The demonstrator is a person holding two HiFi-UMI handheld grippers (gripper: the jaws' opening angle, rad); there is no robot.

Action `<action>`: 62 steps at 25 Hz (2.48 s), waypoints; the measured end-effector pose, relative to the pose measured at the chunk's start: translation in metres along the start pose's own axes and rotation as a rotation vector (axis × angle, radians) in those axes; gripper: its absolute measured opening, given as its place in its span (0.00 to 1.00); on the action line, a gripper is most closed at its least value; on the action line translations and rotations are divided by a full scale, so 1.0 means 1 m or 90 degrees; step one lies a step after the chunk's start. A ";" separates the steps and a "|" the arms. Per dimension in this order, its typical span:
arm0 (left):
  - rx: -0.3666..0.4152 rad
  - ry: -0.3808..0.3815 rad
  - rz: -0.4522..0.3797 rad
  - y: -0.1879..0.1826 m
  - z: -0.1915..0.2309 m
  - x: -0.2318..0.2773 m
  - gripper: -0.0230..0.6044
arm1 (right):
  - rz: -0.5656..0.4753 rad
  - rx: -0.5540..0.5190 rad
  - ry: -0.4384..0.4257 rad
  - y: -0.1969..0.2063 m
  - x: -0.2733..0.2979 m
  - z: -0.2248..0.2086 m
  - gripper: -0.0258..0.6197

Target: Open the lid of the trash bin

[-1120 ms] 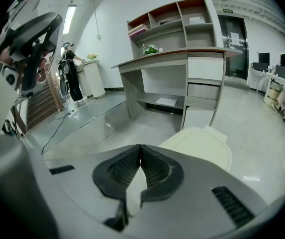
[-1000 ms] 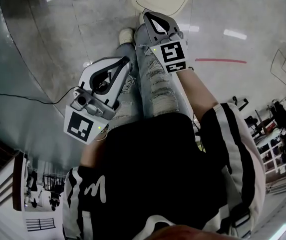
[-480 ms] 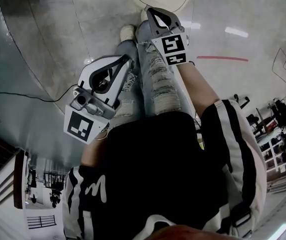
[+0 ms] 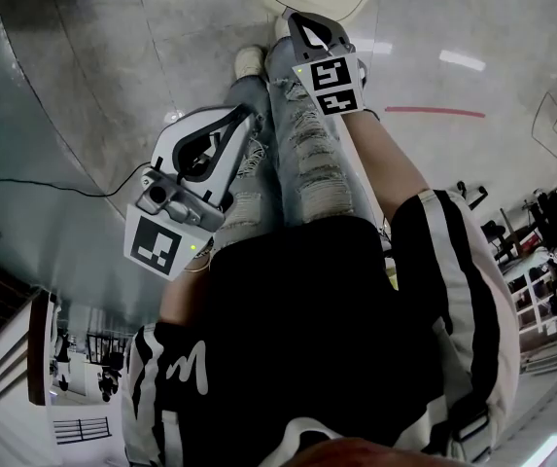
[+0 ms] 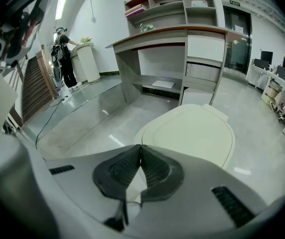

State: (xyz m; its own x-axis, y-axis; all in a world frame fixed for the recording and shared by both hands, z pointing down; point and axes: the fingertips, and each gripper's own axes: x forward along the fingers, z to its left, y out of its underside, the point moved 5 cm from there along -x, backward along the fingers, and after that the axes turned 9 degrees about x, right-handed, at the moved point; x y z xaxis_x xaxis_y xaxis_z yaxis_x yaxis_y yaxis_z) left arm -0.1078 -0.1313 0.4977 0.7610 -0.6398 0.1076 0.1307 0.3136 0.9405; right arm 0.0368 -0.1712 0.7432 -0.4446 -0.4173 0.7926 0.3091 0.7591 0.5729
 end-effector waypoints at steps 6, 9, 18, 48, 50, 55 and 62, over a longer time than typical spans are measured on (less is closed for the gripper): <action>0.001 0.000 0.001 0.001 0.000 0.000 0.04 | 0.034 -0.004 0.011 0.014 0.008 -0.002 0.06; 0.000 -0.002 0.002 0.002 0.000 -0.001 0.04 | 0.054 -0.007 0.022 0.022 0.013 -0.005 0.06; 0.000 0.000 -0.001 0.002 0.000 -0.001 0.04 | 0.105 -0.012 0.045 0.035 0.026 -0.007 0.06; -0.009 0.027 -0.016 -0.007 -0.001 0.011 0.05 | 0.098 -0.032 0.166 0.041 0.033 0.004 0.06; -0.007 0.026 -0.016 -0.007 0.000 0.012 0.04 | 0.102 -0.020 0.156 0.041 0.033 0.002 0.06; 0.000 0.026 -0.018 -0.013 -0.002 0.012 0.05 | 0.119 0.041 0.119 0.038 0.030 -0.004 0.06; 0.009 0.028 -0.023 -0.020 -0.003 0.012 0.04 | 0.124 0.012 0.096 0.035 0.029 -0.005 0.06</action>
State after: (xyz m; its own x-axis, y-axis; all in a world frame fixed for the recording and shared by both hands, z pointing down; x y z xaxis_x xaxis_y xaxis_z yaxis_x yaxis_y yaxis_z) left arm -0.0991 -0.1429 0.4794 0.7828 -0.6195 0.0591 0.1507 0.2809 0.9478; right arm 0.0388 -0.1594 0.7873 -0.2477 -0.3314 0.9104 0.3606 0.8406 0.4042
